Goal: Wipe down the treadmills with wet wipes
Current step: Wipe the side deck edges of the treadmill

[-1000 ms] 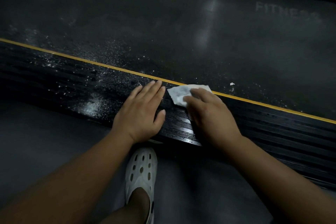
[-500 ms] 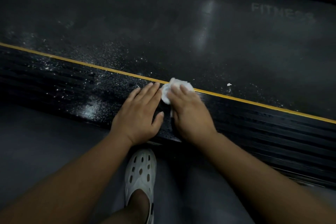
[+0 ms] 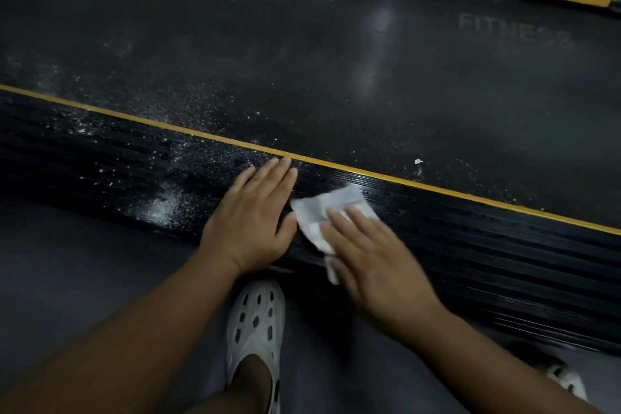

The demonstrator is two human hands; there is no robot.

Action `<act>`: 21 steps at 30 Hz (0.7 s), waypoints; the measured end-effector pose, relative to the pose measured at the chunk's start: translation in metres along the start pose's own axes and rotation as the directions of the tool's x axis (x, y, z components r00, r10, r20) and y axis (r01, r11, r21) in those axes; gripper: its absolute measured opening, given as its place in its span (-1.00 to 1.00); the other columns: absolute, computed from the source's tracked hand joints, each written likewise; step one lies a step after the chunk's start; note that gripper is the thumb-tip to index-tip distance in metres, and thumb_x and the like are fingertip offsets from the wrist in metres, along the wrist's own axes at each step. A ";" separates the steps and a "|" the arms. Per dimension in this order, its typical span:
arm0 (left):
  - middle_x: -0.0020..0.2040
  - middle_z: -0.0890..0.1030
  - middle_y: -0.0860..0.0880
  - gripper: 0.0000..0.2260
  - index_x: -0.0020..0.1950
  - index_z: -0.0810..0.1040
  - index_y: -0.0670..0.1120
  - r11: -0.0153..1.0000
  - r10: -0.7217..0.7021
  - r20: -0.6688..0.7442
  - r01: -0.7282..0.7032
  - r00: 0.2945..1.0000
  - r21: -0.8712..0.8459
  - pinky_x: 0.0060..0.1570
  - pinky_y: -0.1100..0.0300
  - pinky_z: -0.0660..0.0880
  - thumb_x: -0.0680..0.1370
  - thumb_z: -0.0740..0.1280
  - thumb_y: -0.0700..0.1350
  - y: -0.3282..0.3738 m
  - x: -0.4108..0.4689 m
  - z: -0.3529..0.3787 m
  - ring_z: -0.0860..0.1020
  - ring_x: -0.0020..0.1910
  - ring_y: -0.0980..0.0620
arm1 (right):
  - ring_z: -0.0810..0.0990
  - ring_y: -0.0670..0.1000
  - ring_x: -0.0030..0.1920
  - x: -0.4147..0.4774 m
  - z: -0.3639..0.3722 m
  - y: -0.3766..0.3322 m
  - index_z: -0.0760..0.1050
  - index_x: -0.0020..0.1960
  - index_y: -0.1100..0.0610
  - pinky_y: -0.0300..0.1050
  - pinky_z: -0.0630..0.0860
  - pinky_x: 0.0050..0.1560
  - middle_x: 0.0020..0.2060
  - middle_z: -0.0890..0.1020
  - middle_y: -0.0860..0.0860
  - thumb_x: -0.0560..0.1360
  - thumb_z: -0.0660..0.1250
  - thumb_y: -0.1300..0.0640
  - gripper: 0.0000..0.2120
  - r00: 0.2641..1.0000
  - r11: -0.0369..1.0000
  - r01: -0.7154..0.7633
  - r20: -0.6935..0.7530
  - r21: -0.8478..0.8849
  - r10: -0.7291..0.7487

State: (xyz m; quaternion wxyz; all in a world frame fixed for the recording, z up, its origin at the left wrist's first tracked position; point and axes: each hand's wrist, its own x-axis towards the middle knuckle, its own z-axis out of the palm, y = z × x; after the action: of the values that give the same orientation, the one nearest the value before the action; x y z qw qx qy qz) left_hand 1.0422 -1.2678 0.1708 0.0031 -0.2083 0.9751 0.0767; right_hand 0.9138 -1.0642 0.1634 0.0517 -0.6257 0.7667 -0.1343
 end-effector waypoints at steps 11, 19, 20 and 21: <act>0.67 -0.01 -0.03 -0.31 0.66 0.06 -0.09 1.000 -0.005 0.042 0.005 0.999 0.005 0.59 0.07 -0.15 0.58 -0.13 0.21 0.001 -0.001 -0.004 -0.06 0.64 0.05 | 0.31 0.18 0.52 0.012 -0.005 0.009 0.47 0.41 -0.02 0.22 0.23 0.47 0.47 0.44 0.05 0.59 0.12 0.01 -0.58 0.999 0.999 -0.048 0.005 -0.024 0.048; 0.66 -0.18 0.04 -0.34 0.67 -0.12 -0.02 0.999 0.039 0.127 -0.040 0.991 0.007 0.59 0.09 -0.19 0.64 -0.18 0.26 -0.018 -0.001 -0.020 -0.20 0.62 0.09 | 0.51 0.19 0.03 -0.001 -0.019 0.010 0.52 0.30 0.09 0.06 0.54 -0.08 0.04 0.51 0.10 0.38 0.45 0.23 -0.52 0.942 0.939 -0.334 -0.069 -0.088 0.329; 0.66 -0.15 0.04 -0.31 0.67 -0.09 -0.03 0.999 0.038 0.105 -0.040 0.994 0.018 0.60 0.07 -0.17 0.60 -0.22 0.27 -0.029 -0.003 -0.021 -0.18 0.63 0.09 | 0.48 0.18 0.08 0.008 -0.016 0.006 0.53 0.27 0.10 0.06 0.51 0.01 0.07 0.50 0.10 0.44 0.37 0.22 -0.60 0.933 0.936 -0.352 -0.087 -0.009 0.350; 0.66 -0.13 0.03 -0.30 0.67 -0.06 -0.03 0.999 0.030 0.094 -0.033 0.995 0.029 0.60 0.06 -0.16 0.59 -0.24 0.28 -0.039 -0.005 -0.020 -0.17 0.63 0.09 | 0.44 0.18 0.16 0.019 -0.012 -0.001 0.55 0.22 0.13 0.08 0.48 0.13 0.15 0.51 0.12 0.49 0.29 0.18 -0.69 0.919 0.923 -0.369 -0.103 0.105 0.380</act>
State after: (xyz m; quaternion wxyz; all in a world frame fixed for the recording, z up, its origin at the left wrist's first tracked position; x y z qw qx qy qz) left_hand 1.0635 -1.3037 0.1849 0.0506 -0.1889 0.9781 0.0713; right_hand 0.9075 -1.0811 0.1764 0.0558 -0.4554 0.8676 -0.1916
